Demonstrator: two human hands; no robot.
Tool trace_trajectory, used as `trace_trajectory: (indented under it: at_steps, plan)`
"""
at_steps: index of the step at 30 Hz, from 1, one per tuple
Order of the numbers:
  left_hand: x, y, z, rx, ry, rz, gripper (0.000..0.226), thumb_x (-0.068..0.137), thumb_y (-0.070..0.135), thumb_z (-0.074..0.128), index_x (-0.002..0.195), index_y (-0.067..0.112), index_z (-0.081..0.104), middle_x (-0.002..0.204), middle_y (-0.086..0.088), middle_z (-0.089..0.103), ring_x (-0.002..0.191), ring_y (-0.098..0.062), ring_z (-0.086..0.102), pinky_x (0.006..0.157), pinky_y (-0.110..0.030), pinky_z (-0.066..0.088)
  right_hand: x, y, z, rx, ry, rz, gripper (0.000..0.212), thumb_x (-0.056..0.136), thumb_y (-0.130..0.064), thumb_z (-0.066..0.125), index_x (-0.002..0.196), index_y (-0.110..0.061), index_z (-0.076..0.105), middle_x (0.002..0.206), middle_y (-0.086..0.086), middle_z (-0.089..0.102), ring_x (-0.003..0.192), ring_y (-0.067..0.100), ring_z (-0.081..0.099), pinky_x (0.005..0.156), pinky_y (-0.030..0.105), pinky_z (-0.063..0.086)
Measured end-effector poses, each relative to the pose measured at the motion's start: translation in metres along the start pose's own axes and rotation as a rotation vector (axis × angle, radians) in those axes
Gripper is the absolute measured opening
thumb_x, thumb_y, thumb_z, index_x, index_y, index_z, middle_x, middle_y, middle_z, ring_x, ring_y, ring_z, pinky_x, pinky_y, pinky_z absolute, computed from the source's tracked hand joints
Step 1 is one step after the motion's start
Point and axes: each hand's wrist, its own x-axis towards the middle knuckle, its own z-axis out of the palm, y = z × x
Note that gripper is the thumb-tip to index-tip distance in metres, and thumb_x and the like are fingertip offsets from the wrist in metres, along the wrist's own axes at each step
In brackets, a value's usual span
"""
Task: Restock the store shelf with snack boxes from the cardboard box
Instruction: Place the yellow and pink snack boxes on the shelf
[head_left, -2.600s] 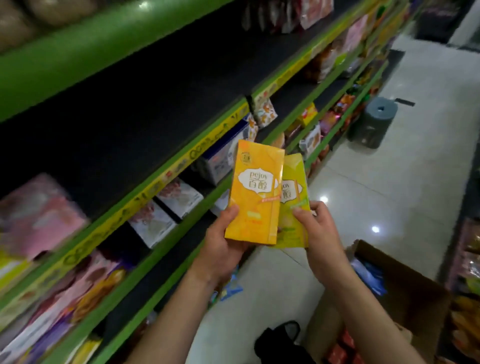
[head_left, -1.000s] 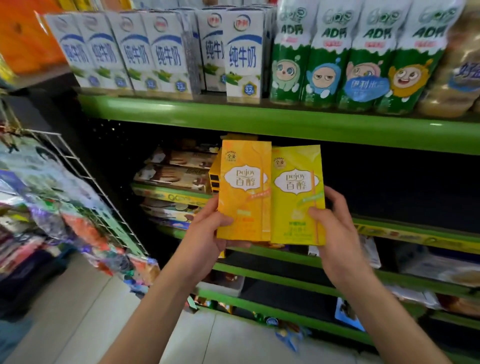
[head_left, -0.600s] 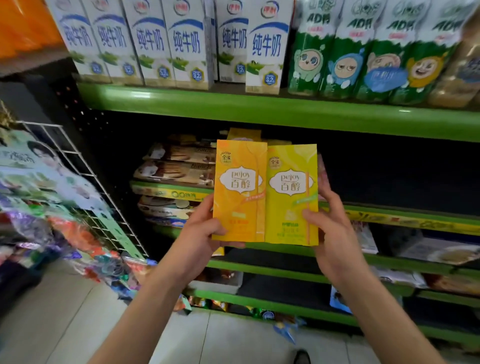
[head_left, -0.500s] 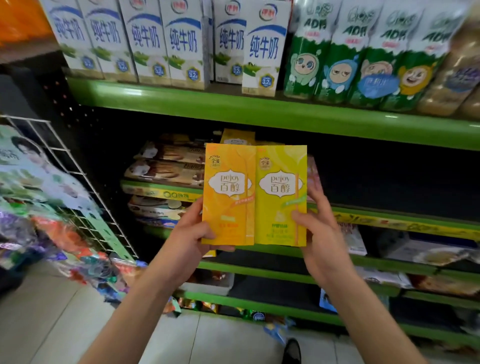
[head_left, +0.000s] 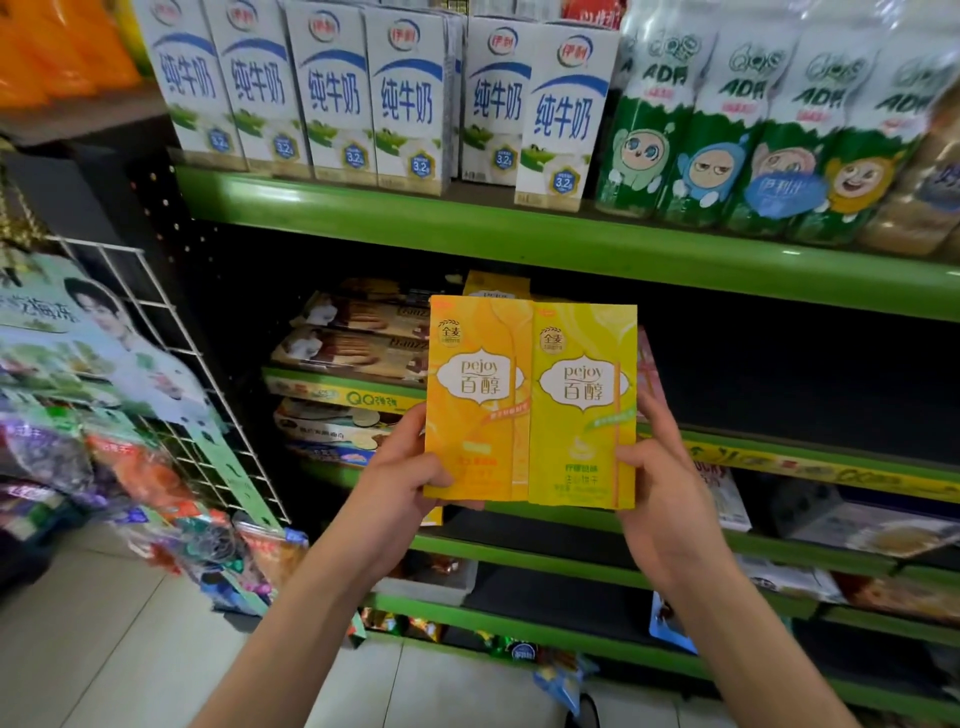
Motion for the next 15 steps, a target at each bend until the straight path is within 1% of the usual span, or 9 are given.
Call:
trace_trajectory:
  at_steps: [6,8,10,13,15]
  plan:
    - [0.0007,0.0005,-0.0006,-0.003,-0.014,-0.002,0.060,0.069,0.003,0.052,0.118,0.035,0.066,0.126,-0.010,0.065,0.103,-0.037,0.066,0.068,-0.040,0.057,0.0002,0.0008,-0.0009,-0.003,0.014,0.006,0.062,0.090,0.000,0.038,0.118,-0.049,0.064,0.124,-0.008,0.069,0.113,0.021,0.067,0.085,0.048,0.058]
    - [0.0006,0.0012,-0.0004,0.001,-0.017,-0.001,0.059,0.070,0.002,0.051,0.117,0.035,0.066,0.125,-0.011,0.065,0.103,-0.039,0.065,0.068,-0.040,0.057,-0.0006,0.0011,-0.0003,0.009,0.021,0.012,0.062,0.090,0.000,0.038,0.118,-0.049,0.064,0.125,-0.006,0.068,0.114,0.022,0.066,0.084,0.047,0.058]
    - [0.0002,0.0011,-0.0001,-0.002,-0.027,0.005,0.060,0.070,0.002,0.051,0.117,0.035,0.066,0.126,-0.010,0.065,0.102,-0.039,0.065,0.068,-0.039,0.057,-0.0023,0.0011,-0.0003,0.018,0.020,0.005,0.063,0.089,0.000,0.038,0.119,-0.049,0.063,0.126,-0.007,0.068,0.115,0.022,0.066,0.084,0.047,0.058]
    - [-0.0010,-0.0004,-0.0005,0.003,-0.032,0.006,0.062,0.069,0.001,0.051,0.119,0.036,0.065,0.125,-0.010,0.065,0.099,-0.038,0.066,0.067,-0.039,0.056,-0.0064,0.0015,-0.0019,0.016,0.012,0.006,0.065,0.091,0.003,0.038,0.124,-0.048,0.061,0.127,-0.012,0.067,0.117,0.020,0.065,0.090,0.052,0.056]
    - [-0.0015,-0.0020,-0.0002,-0.003,-0.022,-0.001,0.063,0.068,0.002,0.051,0.121,0.032,0.063,0.124,-0.012,0.065,0.097,-0.038,0.066,0.066,-0.040,0.056,-0.0084,0.0018,-0.0039,0.013,0.006,0.019,0.066,0.093,0.004,0.036,0.125,-0.049,0.060,0.128,-0.010,0.066,0.118,0.021,0.064,0.092,0.054,0.054]
